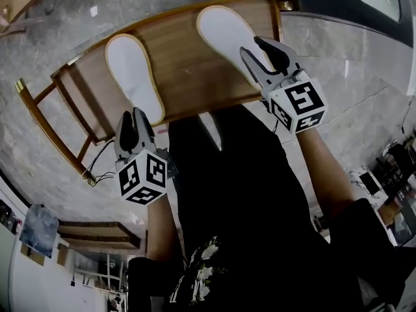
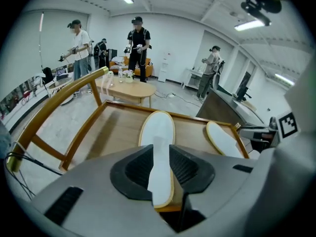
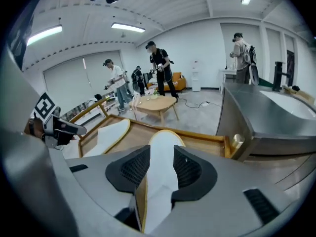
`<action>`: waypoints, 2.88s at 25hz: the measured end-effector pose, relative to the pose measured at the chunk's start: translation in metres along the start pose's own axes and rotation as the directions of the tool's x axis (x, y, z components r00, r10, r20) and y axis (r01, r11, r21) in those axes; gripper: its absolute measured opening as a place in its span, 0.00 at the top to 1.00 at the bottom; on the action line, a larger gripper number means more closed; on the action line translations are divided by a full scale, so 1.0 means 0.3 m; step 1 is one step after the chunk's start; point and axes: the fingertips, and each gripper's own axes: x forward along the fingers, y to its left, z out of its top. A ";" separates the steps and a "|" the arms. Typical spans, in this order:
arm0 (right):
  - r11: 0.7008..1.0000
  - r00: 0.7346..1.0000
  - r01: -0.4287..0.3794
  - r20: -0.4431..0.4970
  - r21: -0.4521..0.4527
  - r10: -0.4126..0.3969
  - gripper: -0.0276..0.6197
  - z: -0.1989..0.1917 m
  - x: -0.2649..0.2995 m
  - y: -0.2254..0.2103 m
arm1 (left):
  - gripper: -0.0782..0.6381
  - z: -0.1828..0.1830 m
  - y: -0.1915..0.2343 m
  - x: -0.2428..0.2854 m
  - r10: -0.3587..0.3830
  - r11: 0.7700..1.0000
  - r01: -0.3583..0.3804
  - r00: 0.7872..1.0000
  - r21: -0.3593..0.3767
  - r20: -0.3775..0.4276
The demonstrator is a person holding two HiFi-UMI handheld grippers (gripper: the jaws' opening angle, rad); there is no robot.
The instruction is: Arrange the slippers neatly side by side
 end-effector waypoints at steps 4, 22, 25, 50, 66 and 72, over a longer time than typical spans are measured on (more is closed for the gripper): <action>0.999 0.998 -0.038 -0.058 -0.002 0.037 0.74 -0.063 0.055 -0.015 | 0.76 -0.021 -0.036 -0.036 0.042 0.999 -0.043 0.999 0.021 0.031; 0.988 1.000 -0.005 -0.027 0.156 0.010 0.95 -0.079 0.034 0.029 | 0.88 -0.010 -0.056 -0.057 0.062 0.991 -0.071 0.995 0.111 0.084; 0.985 1.000 0.018 0.010 0.170 -0.020 0.95 -0.038 -0.004 0.035 | 0.89 -0.004 -0.052 -0.063 0.034 0.991 -0.046 0.995 0.124 0.091; 0.861 0.953 0.225 0.080 0.456 -0.292 0.95 0.051 0.082 0.353 | 0.89 0.046 0.097 -0.074 -0.164 0.938 0.145 0.986 0.314 0.036; 0.814 0.951 0.257 0.013 0.521 -0.309 0.94 -0.013 0.272 0.466 | 0.89 0.027 0.186 -0.085 -0.213 0.927 0.204 0.977 0.315 -0.007; 0.855 0.952 0.241 0.058 0.459 -0.300 0.81 0.013 0.274 0.497 | 0.89 0.034 0.226 -0.116 -0.203 0.932 0.188 0.979 0.311 0.016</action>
